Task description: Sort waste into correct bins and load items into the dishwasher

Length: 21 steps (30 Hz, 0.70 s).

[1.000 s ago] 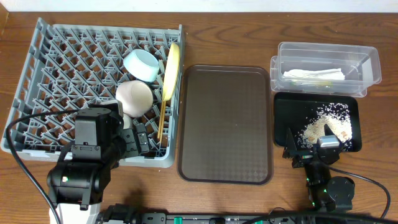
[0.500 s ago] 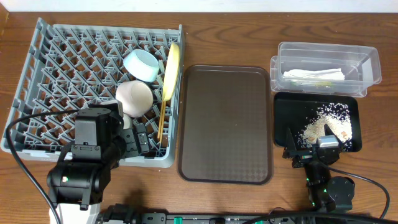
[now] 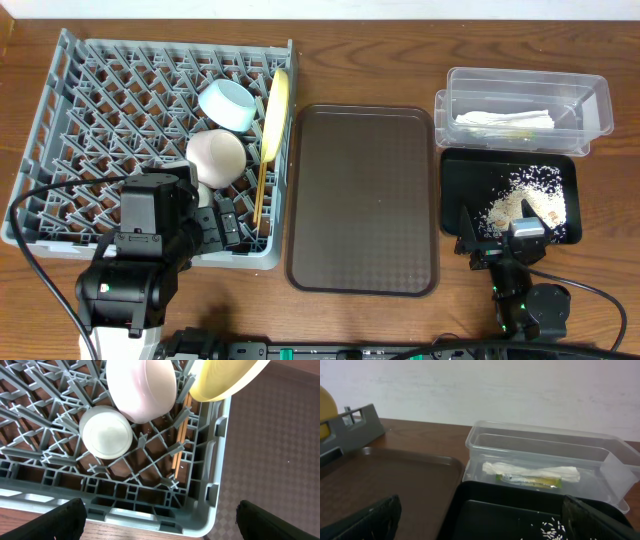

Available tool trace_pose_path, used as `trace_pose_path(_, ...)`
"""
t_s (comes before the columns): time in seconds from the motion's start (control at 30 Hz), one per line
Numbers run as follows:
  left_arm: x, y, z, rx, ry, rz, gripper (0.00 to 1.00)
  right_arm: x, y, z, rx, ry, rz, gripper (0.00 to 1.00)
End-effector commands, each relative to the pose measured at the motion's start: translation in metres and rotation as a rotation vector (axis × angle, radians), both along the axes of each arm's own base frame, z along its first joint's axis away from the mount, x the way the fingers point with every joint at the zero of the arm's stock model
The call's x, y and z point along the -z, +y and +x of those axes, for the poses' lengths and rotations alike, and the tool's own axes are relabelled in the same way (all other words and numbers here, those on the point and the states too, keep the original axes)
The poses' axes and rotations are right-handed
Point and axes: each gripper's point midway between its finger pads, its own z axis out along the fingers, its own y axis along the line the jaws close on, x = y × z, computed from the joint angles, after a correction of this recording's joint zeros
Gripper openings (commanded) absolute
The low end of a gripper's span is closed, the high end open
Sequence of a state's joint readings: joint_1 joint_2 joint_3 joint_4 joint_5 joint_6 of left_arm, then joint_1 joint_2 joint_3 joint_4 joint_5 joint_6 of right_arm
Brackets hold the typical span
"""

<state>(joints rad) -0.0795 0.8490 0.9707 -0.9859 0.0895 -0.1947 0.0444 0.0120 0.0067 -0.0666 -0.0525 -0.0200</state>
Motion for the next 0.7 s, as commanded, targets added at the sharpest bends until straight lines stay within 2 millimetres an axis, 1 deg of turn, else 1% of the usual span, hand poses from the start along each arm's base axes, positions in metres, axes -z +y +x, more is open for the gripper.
trace_pose_path(0.0, 0.002, 0.003, 0.000, -0.011, 0.005, 0.012, 0.98, 0.000, 0.004, -0.001, -0.019, -0.002, -0.018, 0.99)
trace_pose_path(0.07, 0.002, 0.003, 0.000, -0.011, 0.005, 0.014, 0.98, 0.000, 0.004, -0.001, -0.019, -0.003, -0.018, 0.99)
trace_pose_path(0.2, -0.010, 0.009, -0.006, -0.019, -0.060, 0.050, 0.98, 0.000, 0.004, -0.001, -0.019, -0.002, -0.018, 0.99)
trace_pose_path(0.3, -0.019, 0.012, -0.005, -0.033, -0.136, 0.056, 0.98, 0.000, 0.004, -0.001, -0.019, -0.003, -0.018, 0.99)
trace_pose_path(0.37, -0.020, 0.013, -0.004, -0.039, -0.198, 0.054, 0.98, 0.000, 0.004, -0.001, -0.019, -0.003, -0.018, 0.99)
trace_pose_path(0.47, -0.011, 0.016, -0.004, -0.054, -0.275, 0.057, 0.98, 0.000, 0.004, -0.001, -0.019, -0.002, -0.018, 0.99)
trace_pose_path(0.67, 0.020, 0.016, -0.004, -0.059, -0.410, 0.042, 0.98, 0.000, 0.004, -0.001, -0.019, -0.002, -0.018, 0.99)
